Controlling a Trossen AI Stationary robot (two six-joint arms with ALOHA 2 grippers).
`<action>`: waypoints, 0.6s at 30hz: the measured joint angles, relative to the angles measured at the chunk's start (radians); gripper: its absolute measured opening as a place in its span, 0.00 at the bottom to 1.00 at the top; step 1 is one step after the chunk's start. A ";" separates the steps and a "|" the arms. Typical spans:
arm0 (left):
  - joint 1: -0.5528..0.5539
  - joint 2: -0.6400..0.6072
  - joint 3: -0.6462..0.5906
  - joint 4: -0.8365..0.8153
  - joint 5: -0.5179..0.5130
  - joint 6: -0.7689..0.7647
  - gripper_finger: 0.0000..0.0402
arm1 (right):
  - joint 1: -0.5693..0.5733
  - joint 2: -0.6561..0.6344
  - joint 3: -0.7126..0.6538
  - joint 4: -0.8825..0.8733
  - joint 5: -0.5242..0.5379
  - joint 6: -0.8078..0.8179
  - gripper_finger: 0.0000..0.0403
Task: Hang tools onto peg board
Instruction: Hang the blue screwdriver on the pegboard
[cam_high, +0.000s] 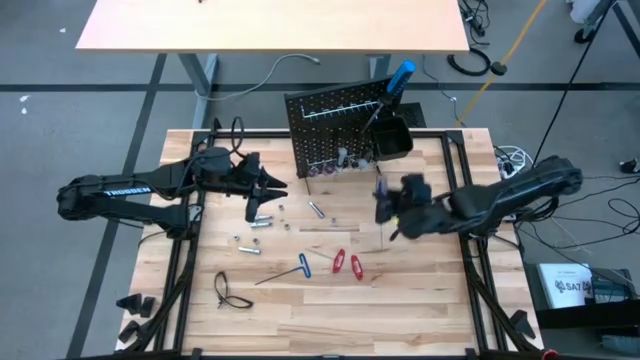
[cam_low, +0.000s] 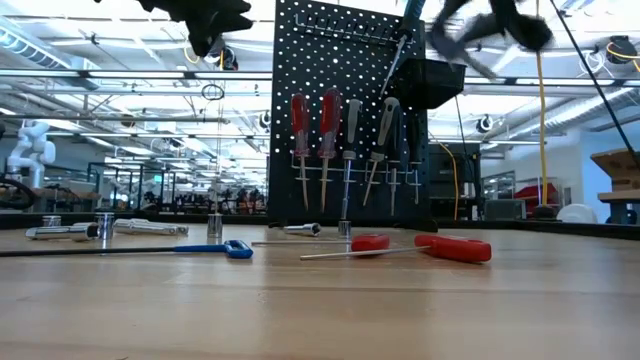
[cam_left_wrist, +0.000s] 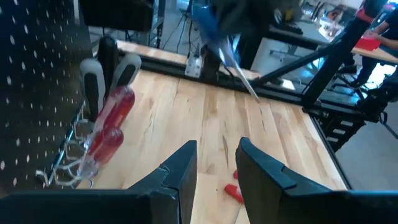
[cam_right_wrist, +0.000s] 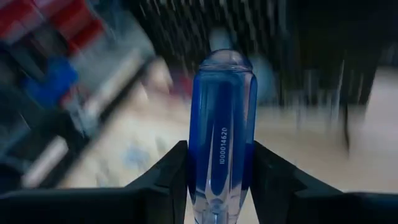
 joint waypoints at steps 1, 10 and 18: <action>0.000 0.000 0.000 0.005 -0.001 0.000 0.28 | 0.000 -0.008 0.035 0.010 0.064 -0.064 0.29; 0.002 0.002 0.000 0.043 -0.004 0.019 0.28 | -0.087 -0.022 0.209 0.370 0.499 -0.705 0.29; 0.001 0.002 0.000 0.047 -0.004 0.020 0.28 | -0.338 -0.016 0.208 0.686 0.107 -1.054 0.29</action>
